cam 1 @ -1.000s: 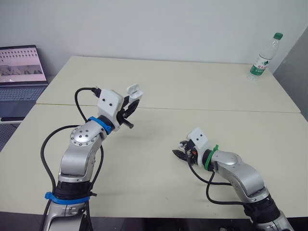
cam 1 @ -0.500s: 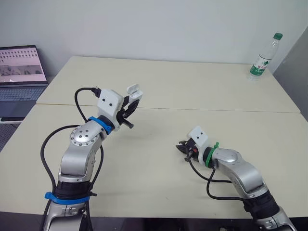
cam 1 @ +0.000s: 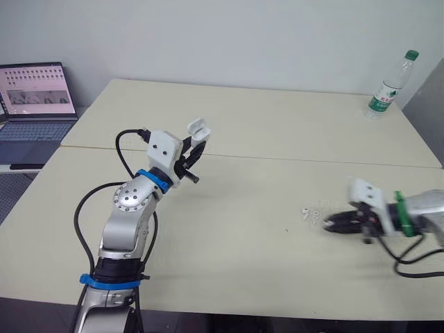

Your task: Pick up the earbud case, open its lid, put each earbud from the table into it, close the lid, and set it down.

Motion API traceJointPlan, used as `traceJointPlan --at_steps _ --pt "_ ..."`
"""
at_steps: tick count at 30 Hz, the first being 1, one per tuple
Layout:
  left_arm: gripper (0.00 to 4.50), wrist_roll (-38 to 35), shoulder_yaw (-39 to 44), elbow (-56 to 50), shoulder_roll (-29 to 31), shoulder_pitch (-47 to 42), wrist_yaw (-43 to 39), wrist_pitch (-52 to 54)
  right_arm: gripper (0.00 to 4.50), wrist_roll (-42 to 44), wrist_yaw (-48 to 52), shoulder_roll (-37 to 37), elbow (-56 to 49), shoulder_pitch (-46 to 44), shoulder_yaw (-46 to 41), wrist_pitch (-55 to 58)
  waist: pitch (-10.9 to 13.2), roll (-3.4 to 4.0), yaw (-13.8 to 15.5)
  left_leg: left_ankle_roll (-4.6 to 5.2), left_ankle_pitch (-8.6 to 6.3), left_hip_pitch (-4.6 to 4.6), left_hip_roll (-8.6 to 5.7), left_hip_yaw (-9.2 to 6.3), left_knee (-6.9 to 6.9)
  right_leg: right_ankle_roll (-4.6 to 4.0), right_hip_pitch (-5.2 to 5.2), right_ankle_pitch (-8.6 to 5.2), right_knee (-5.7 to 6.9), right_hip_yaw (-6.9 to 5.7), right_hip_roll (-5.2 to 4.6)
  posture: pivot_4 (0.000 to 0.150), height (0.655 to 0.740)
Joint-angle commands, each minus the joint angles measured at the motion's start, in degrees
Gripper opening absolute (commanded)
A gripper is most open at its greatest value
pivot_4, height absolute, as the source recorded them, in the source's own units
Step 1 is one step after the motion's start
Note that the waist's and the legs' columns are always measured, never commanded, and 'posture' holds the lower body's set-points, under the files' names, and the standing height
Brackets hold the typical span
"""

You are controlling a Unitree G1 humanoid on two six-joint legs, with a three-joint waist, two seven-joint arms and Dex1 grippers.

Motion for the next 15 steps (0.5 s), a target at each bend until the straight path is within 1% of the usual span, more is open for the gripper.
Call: traceJointPlan --at_steps 1,4,9,15 --pt "0.78 0.25 -0.07 -0.82 -0.98 0.26 1.07 -2.68 0.42 -5.48 4.58 -4.10 11.43 -0.40 -1.93 -13.72 0.00 0.00 -0.31 0.00 0.00 0.13 0.03 0.05 -0.01 0.00 0.09 0.00 0.01 0.02 0.00 0.150 0.7400" --pt "0.78 0.64 -0.47 -0.44 -1.85 0.36 1.77 -3.35 0.42 -14.04 2.13 -5.11 24.16 -2.70 1.24 -27.51 0.00 0.00 -0.50 0.00 0.00 0.53 0.06 0.20 -0.14 0.00 0.35 -0.02 0.02 0.15 0.04 0.150 0.7400" --pt "0.78 1.37 -1.01 0.33 -1.83 -0.33 1.73 -4.46 0.42 -23.60 -1.66 -3.99 36.75 -6.52 5.60 -42.26 0.01 0.06 -0.59 -0.01 0.00 0.73 0.12 0.58 -0.18 0.00 0.35 -0.02 0.10 0.32 0.09 0.150 0.7400" --pt "0.78 1.35 -0.56 0.47 -0.74 -0.58 1.44 -4.45 0.42 -25.80 -2.21 -1.30 41.94 -9.45 6.96 -44.05 0.01 0.09 -0.57 -0.01 0.00 0.77 0.15 0.67 -0.18 0.00 0.35 -0.01 0.11 0.38 0.08 0.150 0.7400"
